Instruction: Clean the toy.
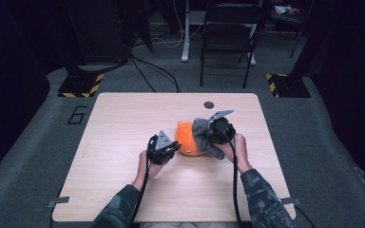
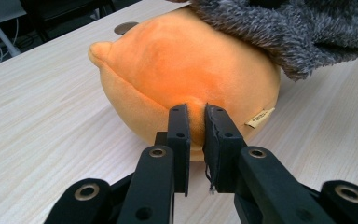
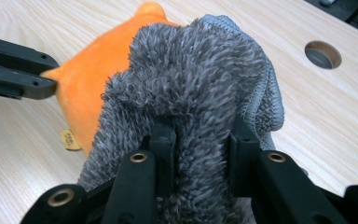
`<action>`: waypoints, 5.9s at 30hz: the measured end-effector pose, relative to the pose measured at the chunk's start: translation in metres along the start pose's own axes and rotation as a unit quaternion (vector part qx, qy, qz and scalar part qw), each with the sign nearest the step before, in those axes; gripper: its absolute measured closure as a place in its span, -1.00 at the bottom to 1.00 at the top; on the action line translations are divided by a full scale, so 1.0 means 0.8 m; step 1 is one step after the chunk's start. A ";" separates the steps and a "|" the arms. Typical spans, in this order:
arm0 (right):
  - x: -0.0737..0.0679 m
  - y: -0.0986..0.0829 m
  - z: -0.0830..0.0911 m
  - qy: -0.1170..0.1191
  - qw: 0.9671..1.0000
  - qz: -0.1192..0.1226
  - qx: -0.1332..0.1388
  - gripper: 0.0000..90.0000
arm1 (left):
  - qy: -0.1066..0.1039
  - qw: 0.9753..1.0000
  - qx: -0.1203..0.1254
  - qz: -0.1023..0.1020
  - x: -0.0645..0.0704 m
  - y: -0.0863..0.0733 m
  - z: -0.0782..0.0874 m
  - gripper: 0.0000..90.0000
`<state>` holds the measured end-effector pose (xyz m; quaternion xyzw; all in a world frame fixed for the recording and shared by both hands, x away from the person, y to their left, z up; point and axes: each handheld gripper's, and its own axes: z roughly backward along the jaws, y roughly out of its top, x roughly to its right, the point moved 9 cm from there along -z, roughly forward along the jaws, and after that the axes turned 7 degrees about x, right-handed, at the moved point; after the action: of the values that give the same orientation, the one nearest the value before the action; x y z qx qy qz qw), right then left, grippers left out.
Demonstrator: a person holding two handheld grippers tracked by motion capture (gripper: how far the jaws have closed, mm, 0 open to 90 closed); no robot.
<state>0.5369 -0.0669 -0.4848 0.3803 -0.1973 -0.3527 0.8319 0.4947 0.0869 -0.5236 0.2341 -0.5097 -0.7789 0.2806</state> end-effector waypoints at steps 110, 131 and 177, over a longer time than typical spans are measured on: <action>0.005 0.019 0.018 0.024 0.999 -0.035 0.032 0.57 | 0.005 1.000 -0.002 0.005 -0.005 -0.005 -0.002 0.77; -0.002 -0.009 -0.017 0.005 1.000 -0.012 -0.013 0.57 | 0.011 0.999 -0.035 -0.025 0.005 -0.024 -0.025 0.01; -0.058 0.028 0.000 0.041 0.998 0.032 0.023 0.54 | -0.045 0.997 -0.012 0.054 0.024 0.007 -0.003 0.63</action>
<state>0.5153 -0.0222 -0.4706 0.4072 -0.1832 -0.3049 0.8413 0.4828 0.0705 -0.5210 0.1673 -0.5241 -0.7785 0.3020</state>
